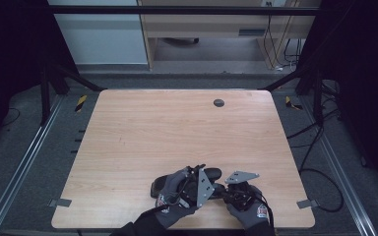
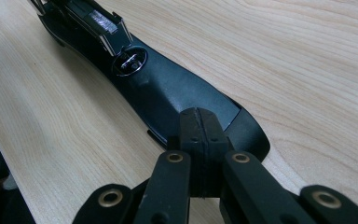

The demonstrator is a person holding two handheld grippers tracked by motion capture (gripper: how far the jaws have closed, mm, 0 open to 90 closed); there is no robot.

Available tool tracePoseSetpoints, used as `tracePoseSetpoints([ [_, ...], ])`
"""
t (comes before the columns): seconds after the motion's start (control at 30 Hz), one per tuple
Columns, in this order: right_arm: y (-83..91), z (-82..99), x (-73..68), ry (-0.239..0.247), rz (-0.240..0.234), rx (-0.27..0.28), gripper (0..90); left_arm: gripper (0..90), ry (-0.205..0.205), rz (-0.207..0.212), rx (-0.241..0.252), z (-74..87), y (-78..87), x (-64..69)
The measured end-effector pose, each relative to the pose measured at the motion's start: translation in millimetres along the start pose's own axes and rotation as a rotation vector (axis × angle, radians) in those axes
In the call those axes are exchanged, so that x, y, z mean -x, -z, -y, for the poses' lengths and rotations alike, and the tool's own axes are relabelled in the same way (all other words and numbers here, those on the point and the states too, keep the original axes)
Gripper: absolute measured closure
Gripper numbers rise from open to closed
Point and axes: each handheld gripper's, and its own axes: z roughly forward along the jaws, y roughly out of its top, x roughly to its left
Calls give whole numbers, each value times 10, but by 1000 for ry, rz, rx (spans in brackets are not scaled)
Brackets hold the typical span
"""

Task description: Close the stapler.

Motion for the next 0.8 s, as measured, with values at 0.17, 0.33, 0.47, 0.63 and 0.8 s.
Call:
tracePoseSetpoints([
  [0.17, 1, 2, -2, -1, 4, 0, 900, 448, -15, 4, -9, 8, -32, 40],
  [0.33, 4, 6, -2, 2, 6, 0, 900, 445, -23, 5, -14, 12, -49, 55],
  [0.47, 5, 11, -3, -3, 10, 3, 900, 444, -33, 4, -18, 18, -73, 81],
  [0.63, 7, 13, -2, 1, 14, 2, 900, 441, -53, 0, -31, 29, -114, 125],
  [0.8, 8, 16, 3, 8, 12, 6, 900, 436, -64, 1, -39, 35, -141, 152],
])
